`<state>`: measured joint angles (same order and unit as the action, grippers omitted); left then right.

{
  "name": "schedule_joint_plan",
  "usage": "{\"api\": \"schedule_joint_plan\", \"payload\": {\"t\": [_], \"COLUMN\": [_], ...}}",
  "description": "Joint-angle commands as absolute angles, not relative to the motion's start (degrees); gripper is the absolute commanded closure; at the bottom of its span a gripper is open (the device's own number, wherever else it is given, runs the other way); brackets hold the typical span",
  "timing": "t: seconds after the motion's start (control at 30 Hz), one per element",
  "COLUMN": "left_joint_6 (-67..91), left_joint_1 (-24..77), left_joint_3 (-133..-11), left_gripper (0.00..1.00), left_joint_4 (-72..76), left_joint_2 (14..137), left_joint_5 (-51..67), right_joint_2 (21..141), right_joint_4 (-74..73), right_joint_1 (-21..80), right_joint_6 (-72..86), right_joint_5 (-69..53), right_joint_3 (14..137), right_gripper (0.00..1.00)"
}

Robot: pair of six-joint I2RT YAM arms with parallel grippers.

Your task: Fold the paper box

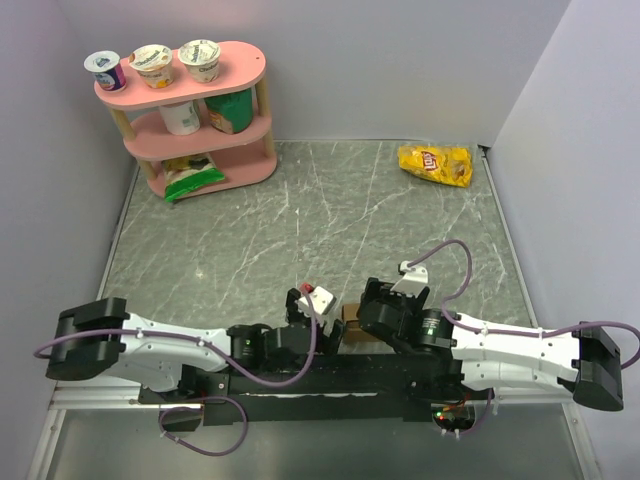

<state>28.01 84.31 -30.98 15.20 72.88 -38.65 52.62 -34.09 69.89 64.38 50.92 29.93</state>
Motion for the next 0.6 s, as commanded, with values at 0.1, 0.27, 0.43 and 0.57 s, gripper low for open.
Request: {"api": "schedule_joint_plan", "payload": {"t": [0.1, 0.27, 0.43, 0.57], "left_joint_6": [23.73, 27.75, 42.32, 51.14], "left_joint_1": [85.69, 82.54, 73.58, 68.91], "left_joint_3": [-24.09, -22.50, -26.36, -27.34], "left_gripper": [0.04, 0.04, 0.04, 0.04], "left_joint_4": [10.28, 13.80, 11.43, 14.05], "left_joint_2": [66.29, 58.81, 55.11, 59.66], "left_joint_5": [-26.46, -15.66, -9.67, -2.66], "right_joint_2": [52.56, 51.33, 50.89, 52.29], "right_joint_4": [-40.69, -40.34, -41.04, -41.49], "right_joint_1": [70.05, 70.49, 71.71, 72.77], "right_joint_6": [63.37, 64.16, 67.48, 68.91], "right_joint_5": [49.92, 49.31, 49.30, 50.27], "right_joint_3": [27.69, 26.81, 26.01, 26.37], "right_gripper": [0.06, 0.13, 0.15, 0.15]}}
